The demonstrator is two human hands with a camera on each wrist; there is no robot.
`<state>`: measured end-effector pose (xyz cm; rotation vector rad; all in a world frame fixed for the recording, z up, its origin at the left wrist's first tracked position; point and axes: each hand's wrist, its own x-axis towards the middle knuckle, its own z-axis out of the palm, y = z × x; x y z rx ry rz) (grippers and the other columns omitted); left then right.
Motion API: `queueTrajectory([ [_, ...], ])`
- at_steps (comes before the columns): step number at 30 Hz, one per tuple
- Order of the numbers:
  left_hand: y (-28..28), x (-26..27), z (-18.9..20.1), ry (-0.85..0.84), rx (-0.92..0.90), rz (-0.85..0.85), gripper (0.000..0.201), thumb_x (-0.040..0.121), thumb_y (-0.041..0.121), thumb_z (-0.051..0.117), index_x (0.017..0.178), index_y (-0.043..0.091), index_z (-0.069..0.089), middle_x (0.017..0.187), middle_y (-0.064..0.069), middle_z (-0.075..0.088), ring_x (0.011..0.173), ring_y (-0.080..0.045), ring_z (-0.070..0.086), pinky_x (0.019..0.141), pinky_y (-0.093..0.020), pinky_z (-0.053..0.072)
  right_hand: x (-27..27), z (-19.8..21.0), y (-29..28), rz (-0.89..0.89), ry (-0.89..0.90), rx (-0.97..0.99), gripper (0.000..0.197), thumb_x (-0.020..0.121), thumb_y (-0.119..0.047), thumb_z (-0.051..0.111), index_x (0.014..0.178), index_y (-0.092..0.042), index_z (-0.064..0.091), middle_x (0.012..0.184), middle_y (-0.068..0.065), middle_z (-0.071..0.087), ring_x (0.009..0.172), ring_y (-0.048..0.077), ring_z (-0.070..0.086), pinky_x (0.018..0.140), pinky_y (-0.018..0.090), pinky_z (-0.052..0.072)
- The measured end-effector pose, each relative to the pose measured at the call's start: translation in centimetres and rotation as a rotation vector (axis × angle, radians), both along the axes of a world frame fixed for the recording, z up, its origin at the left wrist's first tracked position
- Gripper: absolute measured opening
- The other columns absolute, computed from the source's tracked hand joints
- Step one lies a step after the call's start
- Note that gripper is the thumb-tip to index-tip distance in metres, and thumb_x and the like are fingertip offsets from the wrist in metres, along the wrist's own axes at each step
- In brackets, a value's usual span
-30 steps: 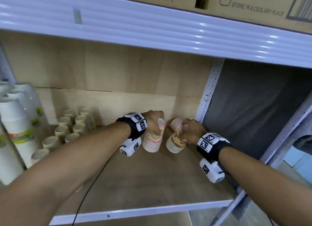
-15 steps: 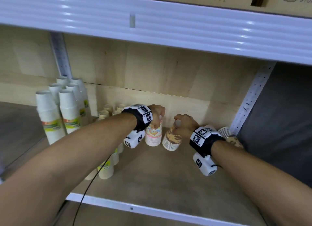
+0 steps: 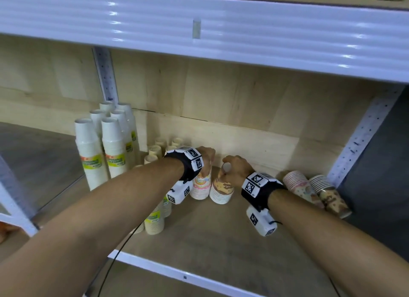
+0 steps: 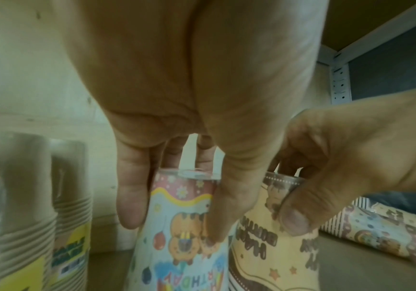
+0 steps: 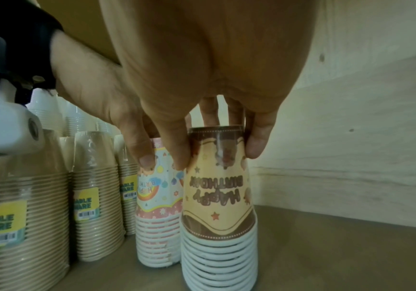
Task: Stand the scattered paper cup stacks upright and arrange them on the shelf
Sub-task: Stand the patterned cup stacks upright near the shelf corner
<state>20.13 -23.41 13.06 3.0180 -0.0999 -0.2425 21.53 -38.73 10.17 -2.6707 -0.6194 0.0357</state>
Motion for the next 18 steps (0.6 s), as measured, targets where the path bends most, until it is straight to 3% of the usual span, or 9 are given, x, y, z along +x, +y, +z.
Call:
queueTrajectory([
  [2,0.3,0.0,-0.4,0.009,-0.003,0.021,0.051,0.082,0.012,0.076,0.129,0.010,0.057,0.102,0.002,0.051,0.089,-0.013,0.050,0.076,-0.022,0.043,0.1,-0.2,0.1,-0.001,0.000,0.026,0.033,0.076,-0.020,0.069,0.106,-0.005,0.063,0.103,0.011,0.062,0.095,0.030,0.060,0.072,0.029,0.048],
  [5,0.6,0.2,-0.7,0.003,-0.016,0.037,0.054,0.081,0.012,0.076,0.131,0.009,0.057,0.105,0.002,0.054,0.090,-0.013,0.050,0.080,-0.024,0.046,0.2,-0.4,0.1,-0.007,0.019,0.053,0.043,0.076,-0.021,0.073,0.114,-0.004,0.062,0.113,0.014,0.062,0.103,0.031,0.060,0.080,0.035,0.052],
  [10,0.7,0.5,-0.6,0.023,-0.024,0.028,0.056,0.080,0.014,0.077,0.132,0.010,0.057,0.130,-0.009,0.060,0.093,-0.012,0.049,0.087,-0.028,0.047,0.1,-0.3,-0.1,-0.006,0.033,0.072,0.051,0.078,-0.022,0.072,0.123,-0.004,0.057,0.121,0.014,0.059,0.111,0.031,0.058,0.087,0.034,0.050],
  [15,0.4,1.1,0.4,0.039,-0.032,-0.010,0.055,0.080,0.020,0.078,0.129,0.011,0.055,0.133,-0.008,0.053,0.106,-0.021,0.053,0.079,-0.024,0.038,0.5,-0.2,-1.5,0.043,0.118,0.061,0.076,0.066,-0.025,0.080,0.134,-0.020,0.047,0.126,0.005,0.054,0.116,0.027,0.057,0.082,0.031,0.048],
  [18,-0.2,1.8,1.4,0.023,-0.046,-0.012,0.053,0.080,0.022,0.076,0.126,0.016,0.053,0.129,-0.003,0.051,0.106,-0.023,0.052,0.077,-0.026,0.039,0.7,0.0,-3.3,0.016,0.147,0.017,0.089,0.070,-0.030,0.080,0.146,-0.026,0.034,0.138,0.005,0.046,0.124,0.028,0.050,0.091,0.034,0.045],
])
